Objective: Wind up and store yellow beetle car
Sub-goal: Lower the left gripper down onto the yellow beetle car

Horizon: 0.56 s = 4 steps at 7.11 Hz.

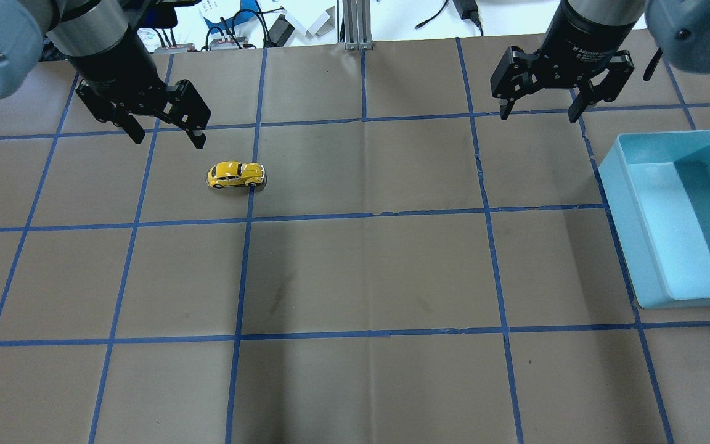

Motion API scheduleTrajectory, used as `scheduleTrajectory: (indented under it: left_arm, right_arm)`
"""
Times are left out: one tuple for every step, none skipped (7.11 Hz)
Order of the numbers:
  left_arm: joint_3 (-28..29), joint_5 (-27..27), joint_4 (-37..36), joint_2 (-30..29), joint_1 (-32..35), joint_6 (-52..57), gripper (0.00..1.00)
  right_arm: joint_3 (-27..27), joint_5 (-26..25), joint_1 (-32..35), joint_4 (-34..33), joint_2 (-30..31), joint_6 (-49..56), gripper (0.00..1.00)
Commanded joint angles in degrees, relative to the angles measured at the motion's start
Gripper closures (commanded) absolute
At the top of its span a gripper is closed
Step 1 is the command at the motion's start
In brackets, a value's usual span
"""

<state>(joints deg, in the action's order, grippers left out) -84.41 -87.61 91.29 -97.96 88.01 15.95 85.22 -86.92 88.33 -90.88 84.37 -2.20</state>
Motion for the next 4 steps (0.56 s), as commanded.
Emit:
scheduleTrajectory:
  left_arm:
    - [-0.05, 0.86, -4.97, -4.32, 2.59, 9.23, 0.0]
    - [-0.05, 0.94, -8.12, -7.82, 2.96, 14.15, 0.0]
    - [0.04, 0.86, -9.97, -10.38, 3.74, 19.24, 0.0]
    - [-0.05, 0.68, -10.95, -11.62, 3.66, 25.91, 0.0]
  right_arm:
    - [0.12, 0.0, 0.0, -0.09, 0.0, 0.0, 0.0]
    - [0.29, 0.0, -0.09, 0.0, 0.0, 0.0, 0.0]
    - [0.29, 0.0, 0.0, 0.0, 0.0, 0.09, 0.0]
    - [0.38, 0.09, 0.0, -0.35, 0.0, 0.0, 0.0]
